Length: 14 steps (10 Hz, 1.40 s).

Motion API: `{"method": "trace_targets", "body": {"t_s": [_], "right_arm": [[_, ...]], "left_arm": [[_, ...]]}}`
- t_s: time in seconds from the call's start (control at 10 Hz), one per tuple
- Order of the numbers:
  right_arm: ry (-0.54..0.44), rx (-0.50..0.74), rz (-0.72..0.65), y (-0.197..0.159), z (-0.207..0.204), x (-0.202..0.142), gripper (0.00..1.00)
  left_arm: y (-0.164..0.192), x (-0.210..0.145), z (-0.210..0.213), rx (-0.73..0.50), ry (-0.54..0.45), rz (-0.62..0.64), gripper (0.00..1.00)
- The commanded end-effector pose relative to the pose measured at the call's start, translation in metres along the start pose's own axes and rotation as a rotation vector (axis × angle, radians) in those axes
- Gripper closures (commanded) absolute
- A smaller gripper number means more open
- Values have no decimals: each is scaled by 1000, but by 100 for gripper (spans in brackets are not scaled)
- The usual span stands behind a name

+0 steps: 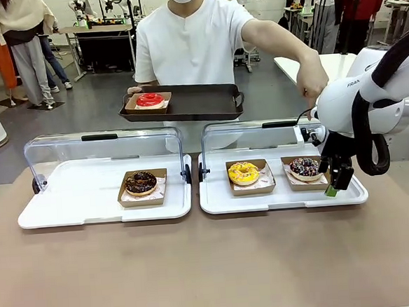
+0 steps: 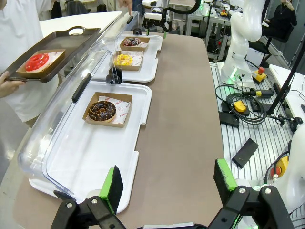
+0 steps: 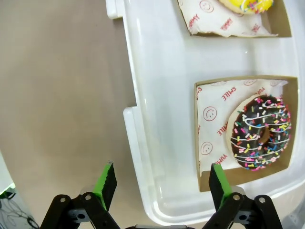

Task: Provide the desired donut to the person.
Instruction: Pick up and lift the Paper togo box containing the Donut pointed at by the person.

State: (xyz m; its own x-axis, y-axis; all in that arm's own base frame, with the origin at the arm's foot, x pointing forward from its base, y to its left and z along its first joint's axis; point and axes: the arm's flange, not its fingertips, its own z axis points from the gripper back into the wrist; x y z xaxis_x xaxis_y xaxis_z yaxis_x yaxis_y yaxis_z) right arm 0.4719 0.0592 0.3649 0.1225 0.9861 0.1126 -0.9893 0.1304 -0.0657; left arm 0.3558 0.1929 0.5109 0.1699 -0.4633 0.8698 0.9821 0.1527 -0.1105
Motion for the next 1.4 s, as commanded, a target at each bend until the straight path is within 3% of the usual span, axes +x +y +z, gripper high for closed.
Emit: {"method": "trace_targets", "body": {"t_s": [0.0,0.6,1.3], "right_arm": [[7,9,-14,-16,-7,-4,0],[-19,18,-14,-45,-27,-19,0],[-12,57,-18,-51,-44,-21,0]], "left_arm": [[-1,1,2,3,-18,-9,0],[-1,1,2,3,-18,-9,0],[-1,1,2,3,-18,-9,0]]}}
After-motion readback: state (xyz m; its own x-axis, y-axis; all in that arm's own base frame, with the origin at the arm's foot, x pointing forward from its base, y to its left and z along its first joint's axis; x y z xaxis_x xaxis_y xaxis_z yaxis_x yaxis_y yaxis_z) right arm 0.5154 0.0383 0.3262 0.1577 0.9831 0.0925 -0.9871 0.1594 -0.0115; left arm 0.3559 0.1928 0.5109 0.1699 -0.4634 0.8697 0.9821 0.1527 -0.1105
